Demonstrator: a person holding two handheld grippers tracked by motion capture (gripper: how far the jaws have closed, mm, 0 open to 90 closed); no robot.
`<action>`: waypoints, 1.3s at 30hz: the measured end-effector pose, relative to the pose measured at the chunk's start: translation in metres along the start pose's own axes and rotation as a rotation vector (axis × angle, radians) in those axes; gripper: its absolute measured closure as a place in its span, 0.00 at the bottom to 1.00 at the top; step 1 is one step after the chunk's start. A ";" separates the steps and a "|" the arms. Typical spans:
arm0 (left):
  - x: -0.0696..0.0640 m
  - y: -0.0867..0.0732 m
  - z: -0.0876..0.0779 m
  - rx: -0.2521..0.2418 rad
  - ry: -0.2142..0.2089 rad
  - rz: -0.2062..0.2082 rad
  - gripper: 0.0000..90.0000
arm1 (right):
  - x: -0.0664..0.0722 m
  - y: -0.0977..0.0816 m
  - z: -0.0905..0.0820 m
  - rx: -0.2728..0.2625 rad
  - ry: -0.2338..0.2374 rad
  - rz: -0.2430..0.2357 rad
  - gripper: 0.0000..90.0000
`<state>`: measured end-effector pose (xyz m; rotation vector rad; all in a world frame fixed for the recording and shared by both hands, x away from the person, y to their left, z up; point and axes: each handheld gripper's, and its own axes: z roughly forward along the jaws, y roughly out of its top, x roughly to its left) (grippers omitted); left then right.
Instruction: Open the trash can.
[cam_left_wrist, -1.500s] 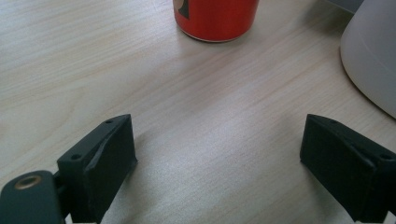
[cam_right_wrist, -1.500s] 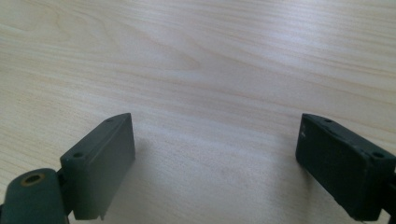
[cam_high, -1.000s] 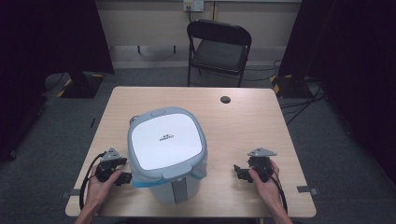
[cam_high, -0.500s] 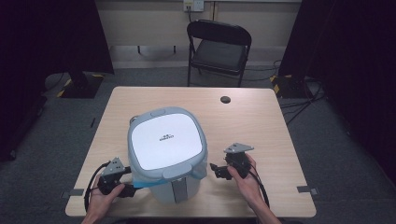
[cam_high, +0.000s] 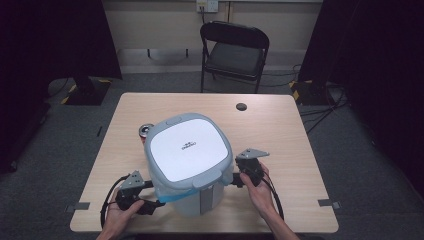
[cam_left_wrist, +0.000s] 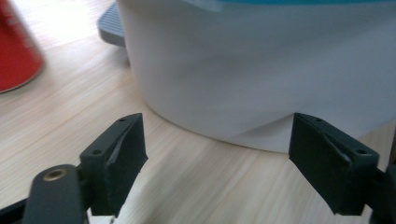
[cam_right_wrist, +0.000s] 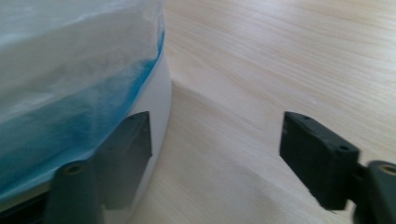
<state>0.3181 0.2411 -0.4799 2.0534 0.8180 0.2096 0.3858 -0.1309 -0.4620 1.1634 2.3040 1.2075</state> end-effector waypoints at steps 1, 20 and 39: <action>0.000 0.000 0.000 0.000 0.000 0.000 0.18 | 0.000 0.000 0.000 0.000 0.000 0.000 0.30; -0.003 0.028 0.047 0.011 0.004 -0.033 0.18 | -0.043 -0.012 -0.022 0.011 -0.114 0.075 0.22; 0.020 0.034 0.041 -0.033 0.087 -0.072 0.30 | -0.002 -0.024 -0.053 -0.039 0.034 0.031 0.14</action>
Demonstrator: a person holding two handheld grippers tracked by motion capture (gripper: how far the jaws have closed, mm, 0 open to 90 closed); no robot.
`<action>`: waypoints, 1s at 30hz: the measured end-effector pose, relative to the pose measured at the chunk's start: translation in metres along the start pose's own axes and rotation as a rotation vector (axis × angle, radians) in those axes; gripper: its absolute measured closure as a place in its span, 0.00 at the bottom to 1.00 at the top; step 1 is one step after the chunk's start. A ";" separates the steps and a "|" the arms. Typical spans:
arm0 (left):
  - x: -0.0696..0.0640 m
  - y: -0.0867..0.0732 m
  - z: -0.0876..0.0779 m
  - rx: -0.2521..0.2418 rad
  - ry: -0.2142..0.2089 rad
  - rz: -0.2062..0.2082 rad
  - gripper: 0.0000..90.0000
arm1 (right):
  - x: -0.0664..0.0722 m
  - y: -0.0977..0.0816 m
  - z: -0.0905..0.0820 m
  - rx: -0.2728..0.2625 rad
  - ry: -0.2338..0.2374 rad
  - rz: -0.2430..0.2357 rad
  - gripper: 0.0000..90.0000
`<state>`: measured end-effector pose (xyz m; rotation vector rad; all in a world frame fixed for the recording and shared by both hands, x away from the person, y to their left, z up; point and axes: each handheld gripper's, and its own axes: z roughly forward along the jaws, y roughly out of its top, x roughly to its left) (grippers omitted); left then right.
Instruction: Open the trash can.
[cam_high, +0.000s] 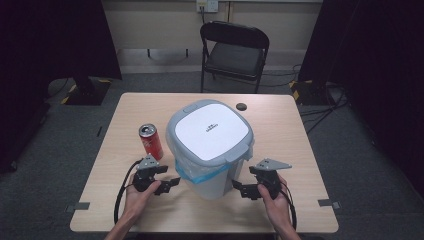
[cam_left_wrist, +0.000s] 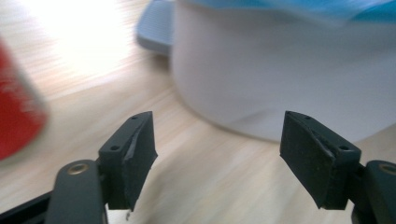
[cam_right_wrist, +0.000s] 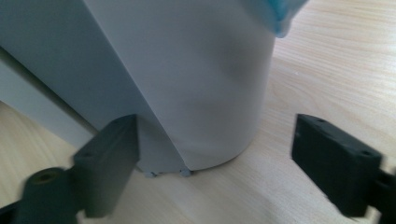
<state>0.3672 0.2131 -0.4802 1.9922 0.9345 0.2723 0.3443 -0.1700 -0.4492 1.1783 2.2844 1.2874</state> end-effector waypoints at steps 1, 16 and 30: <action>0.002 0.000 -0.001 0.003 0.009 0.005 0.30 | 0.001 0.001 0.001 0.008 -0.010 -0.006 0.13; 0.012 0.006 0.000 -0.030 0.035 -0.021 0.29 | -0.047 0.011 0.010 -0.033 -0.066 0.055 0.11; 0.012 0.012 0.003 -0.057 0.088 -0.017 0.28 | -0.083 0.059 0.054 -0.039 -0.176 0.060 0.27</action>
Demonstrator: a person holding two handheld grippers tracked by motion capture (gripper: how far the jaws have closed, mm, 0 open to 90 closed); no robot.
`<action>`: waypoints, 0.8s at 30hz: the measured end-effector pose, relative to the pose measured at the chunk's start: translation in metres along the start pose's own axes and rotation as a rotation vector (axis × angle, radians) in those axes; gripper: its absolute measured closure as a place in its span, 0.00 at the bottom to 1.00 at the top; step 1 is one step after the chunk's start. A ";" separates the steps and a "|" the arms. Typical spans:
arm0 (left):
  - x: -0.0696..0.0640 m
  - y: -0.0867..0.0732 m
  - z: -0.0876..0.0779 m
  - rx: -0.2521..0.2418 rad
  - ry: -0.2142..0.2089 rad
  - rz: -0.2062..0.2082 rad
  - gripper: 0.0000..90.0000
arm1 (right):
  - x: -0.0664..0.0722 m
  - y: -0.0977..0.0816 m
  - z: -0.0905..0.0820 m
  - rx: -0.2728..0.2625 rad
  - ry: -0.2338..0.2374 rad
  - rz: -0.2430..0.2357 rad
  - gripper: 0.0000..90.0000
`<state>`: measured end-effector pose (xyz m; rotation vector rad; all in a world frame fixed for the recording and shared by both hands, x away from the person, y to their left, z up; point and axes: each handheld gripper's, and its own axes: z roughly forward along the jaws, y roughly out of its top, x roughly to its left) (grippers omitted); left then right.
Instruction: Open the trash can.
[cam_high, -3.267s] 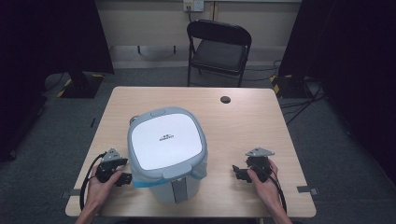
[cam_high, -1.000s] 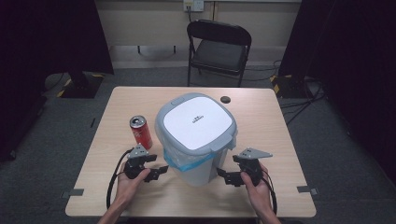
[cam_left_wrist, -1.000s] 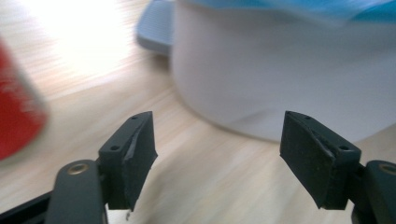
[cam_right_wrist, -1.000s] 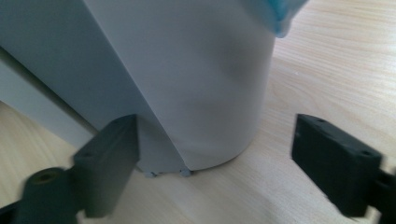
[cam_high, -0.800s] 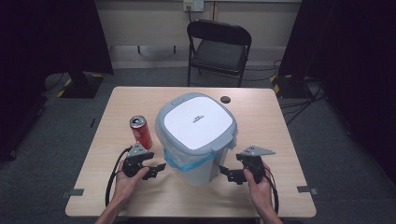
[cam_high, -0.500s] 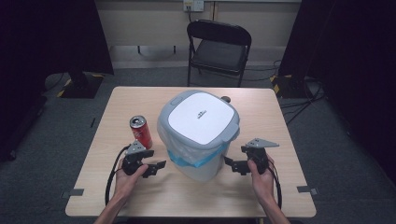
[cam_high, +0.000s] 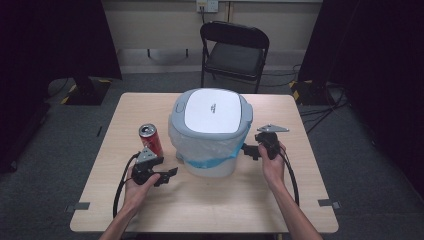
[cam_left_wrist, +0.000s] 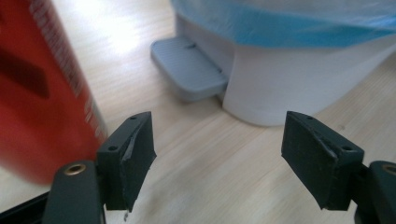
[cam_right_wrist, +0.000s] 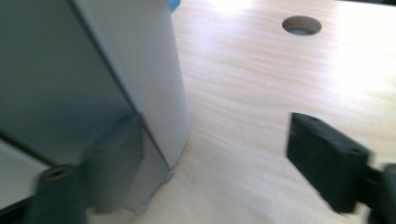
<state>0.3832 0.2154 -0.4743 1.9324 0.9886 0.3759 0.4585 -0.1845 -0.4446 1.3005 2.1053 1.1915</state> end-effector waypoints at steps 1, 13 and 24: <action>0.000 0.001 0.000 -0.008 -0.011 0.004 0.28 | 0.000 0.000 0.000 0.000 0.000 0.000 0.27; -0.002 0.017 0.027 0.005 -0.104 0.092 0.24 | 0.001 -0.031 -0.024 0.029 0.022 0.037 0.23; -0.025 0.020 0.046 0.013 -0.172 0.221 0.16 | 0.002 -0.039 -0.033 0.023 0.028 0.034 0.23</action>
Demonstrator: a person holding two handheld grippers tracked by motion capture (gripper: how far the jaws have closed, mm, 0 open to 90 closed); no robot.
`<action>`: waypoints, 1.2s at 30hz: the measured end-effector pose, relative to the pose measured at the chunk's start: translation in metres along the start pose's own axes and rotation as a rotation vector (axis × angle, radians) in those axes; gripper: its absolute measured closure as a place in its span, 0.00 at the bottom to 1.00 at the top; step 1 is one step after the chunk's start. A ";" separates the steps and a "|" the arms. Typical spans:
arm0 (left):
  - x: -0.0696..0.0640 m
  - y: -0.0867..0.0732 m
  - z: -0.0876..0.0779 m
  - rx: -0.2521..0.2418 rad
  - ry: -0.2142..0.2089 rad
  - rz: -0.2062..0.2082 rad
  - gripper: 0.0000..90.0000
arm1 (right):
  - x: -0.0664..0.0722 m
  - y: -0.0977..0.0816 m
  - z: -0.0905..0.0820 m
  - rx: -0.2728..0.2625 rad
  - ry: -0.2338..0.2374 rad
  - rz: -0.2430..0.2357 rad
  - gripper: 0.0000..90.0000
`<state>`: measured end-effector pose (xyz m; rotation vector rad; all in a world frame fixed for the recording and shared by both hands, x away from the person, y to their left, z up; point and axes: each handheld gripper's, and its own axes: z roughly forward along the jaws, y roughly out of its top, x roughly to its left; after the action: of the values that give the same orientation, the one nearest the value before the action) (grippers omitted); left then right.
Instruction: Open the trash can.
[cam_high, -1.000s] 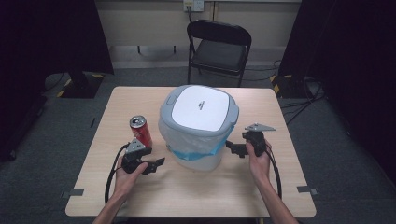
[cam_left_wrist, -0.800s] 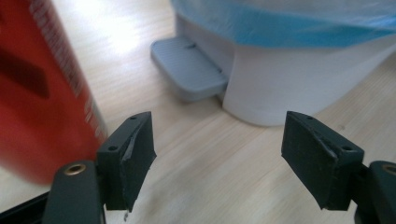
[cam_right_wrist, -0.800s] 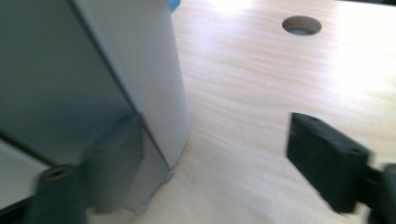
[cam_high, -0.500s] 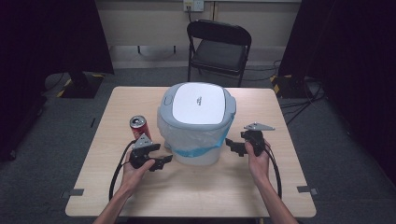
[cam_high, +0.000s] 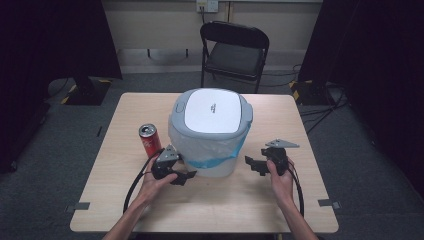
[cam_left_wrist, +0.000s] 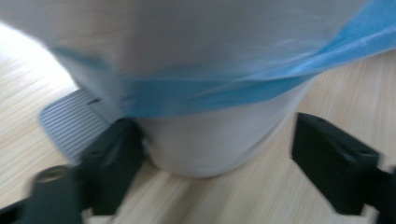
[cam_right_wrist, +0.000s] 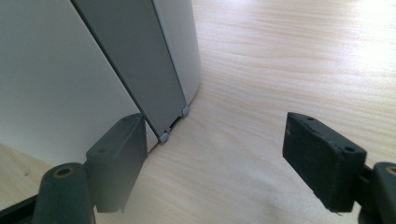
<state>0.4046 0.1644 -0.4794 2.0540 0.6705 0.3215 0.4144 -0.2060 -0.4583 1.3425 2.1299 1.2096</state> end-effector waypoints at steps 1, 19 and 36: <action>0.000 0.000 0.000 0.000 0.000 0.000 0.15 | 0.000 0.000 0.000 0.000 0.000 0.000 0.23; -0.039 0.009 0.000 0.043 -0.202 0.003 0.35 | -0.014 -0.018 -0.024 0.024 -0.051 0.007 0.22; 0.012 -0.001 -0.007 0.036 0.078 -0.163 0.33 | -0.012 -0.011 0.006 0.031 -0.139 0.029 0.40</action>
<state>0.4106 0.1767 -0.4768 2.0136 0.8912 0.2983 0.4183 -0.2156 -0.4728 1.4319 2.0462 1.0657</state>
